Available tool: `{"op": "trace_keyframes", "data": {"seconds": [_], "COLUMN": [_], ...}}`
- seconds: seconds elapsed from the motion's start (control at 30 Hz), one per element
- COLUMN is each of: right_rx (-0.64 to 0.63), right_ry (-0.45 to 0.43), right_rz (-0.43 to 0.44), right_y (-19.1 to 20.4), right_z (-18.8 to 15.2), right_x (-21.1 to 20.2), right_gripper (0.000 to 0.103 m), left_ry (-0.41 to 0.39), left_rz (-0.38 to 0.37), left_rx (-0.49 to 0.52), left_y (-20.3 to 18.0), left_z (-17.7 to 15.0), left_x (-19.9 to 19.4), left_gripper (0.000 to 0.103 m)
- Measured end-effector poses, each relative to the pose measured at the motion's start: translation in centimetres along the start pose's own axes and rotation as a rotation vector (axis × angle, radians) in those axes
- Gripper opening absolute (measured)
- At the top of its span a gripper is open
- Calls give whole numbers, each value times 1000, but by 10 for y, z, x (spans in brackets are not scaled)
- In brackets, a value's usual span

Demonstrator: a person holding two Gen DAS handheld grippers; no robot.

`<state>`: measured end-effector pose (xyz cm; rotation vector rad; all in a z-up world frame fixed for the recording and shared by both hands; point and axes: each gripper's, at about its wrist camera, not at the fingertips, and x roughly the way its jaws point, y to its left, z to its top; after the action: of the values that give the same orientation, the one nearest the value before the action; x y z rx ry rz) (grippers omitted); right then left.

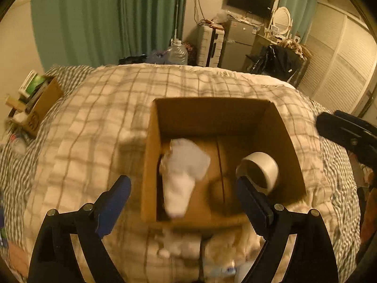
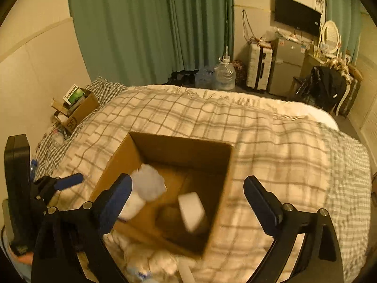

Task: Organize objects
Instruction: 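Carry sock and tape roll into the box and open both grippers, then grasp the black cup with the left gripper while the right grasps the earbud case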

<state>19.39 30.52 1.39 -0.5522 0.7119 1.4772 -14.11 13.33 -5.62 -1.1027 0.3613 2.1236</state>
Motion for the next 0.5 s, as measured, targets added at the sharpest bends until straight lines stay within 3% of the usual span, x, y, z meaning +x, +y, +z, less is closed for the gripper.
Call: {"op": "trace_keyframes", "data": {"seconds": [0.3,0.5], "right_rx": [-92,-66], "right_ry": [-16,36], "right_rz": [-96,-97], "right_y": [12,19], "right_z": [-64,-118], "right_x": [-87,-92], "right_gripper": [96,96], "left_ry": [-24,32], "left_rz": [75,59], "left_rx": [-17,-57], "left_y": [10,10], "left_z": [-67,-119], "left_x": [-68,-64], "left_gripper": [93,93]}}
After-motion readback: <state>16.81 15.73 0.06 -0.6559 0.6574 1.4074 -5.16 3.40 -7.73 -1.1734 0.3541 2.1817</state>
